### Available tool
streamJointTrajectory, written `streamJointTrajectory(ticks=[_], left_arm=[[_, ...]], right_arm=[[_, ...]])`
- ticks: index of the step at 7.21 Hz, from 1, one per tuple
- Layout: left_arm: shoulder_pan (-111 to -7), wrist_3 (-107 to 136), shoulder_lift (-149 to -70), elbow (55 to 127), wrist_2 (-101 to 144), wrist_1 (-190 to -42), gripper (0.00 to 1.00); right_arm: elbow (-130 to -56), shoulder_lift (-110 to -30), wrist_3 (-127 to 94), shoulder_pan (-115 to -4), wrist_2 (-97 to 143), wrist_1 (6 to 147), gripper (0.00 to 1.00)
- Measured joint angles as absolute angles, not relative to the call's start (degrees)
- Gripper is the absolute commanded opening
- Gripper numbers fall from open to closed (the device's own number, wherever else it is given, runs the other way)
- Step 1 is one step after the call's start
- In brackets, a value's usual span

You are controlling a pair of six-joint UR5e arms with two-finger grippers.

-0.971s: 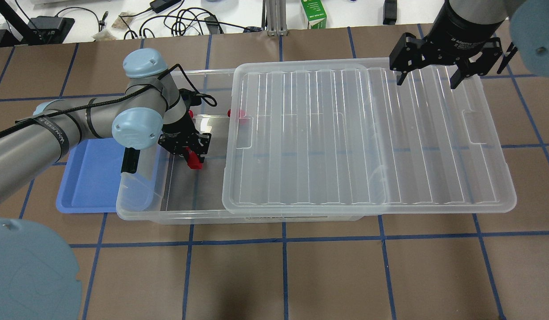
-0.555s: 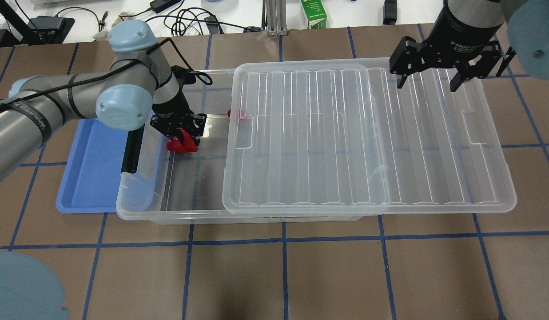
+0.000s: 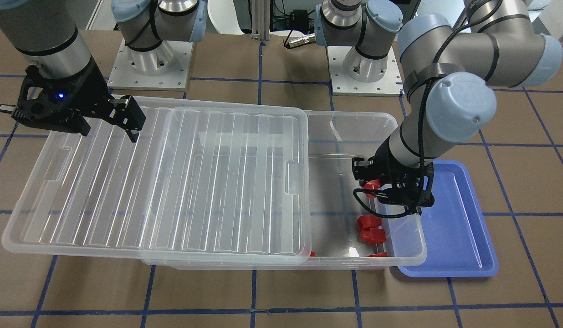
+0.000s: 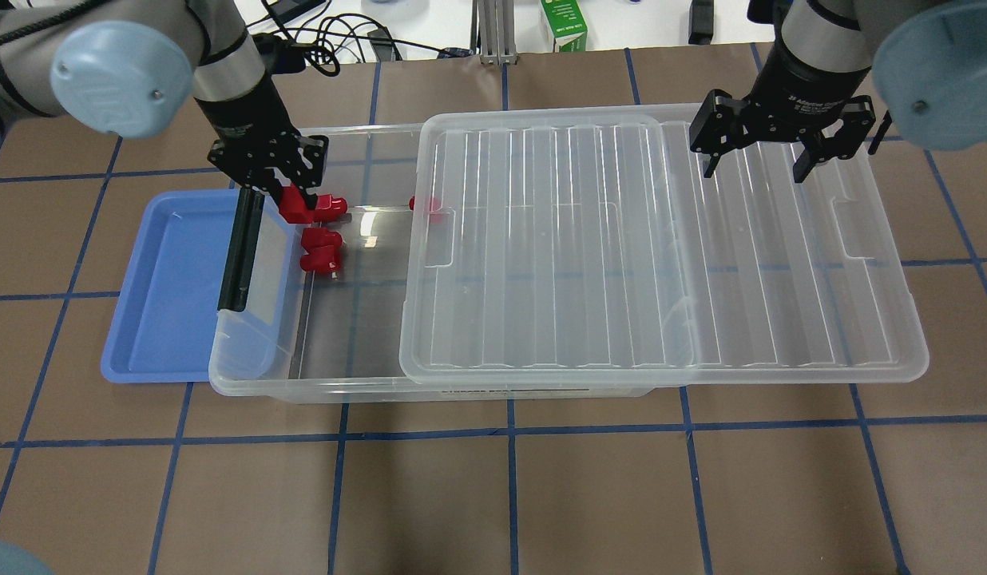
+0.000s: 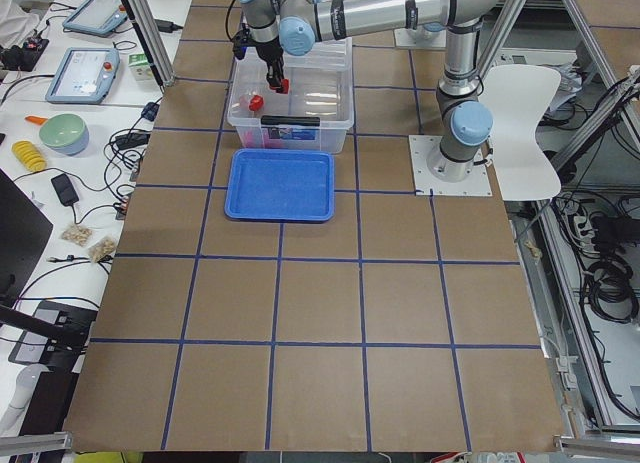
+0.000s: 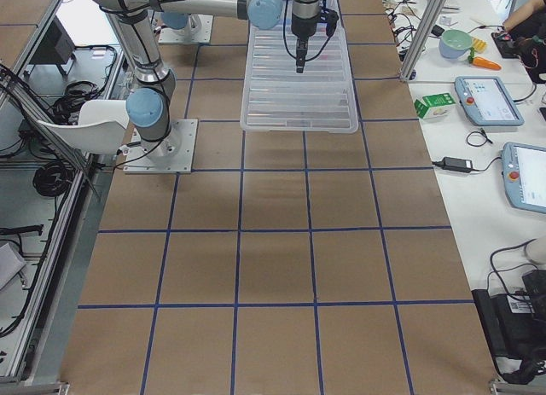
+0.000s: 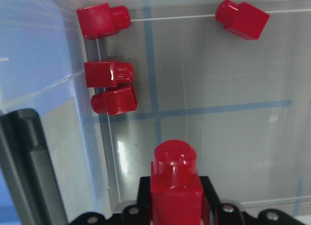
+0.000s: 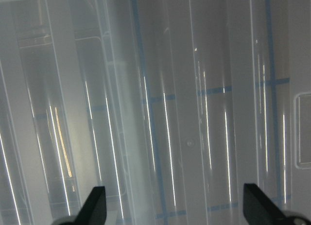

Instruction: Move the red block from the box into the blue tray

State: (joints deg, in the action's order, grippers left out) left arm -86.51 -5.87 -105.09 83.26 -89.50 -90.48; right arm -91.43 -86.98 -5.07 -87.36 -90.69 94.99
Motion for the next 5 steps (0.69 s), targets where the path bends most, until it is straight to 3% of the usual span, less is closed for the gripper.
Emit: streamJointTrajectory(ticks=[5], left_arm=[[-67.88,-26.21,-106.92,83.09,-94.62,-90.53,0.0]], right_arm=[[-90.17,-90.89,-4.42,-88.39,-89.74,94.45,1.0]])
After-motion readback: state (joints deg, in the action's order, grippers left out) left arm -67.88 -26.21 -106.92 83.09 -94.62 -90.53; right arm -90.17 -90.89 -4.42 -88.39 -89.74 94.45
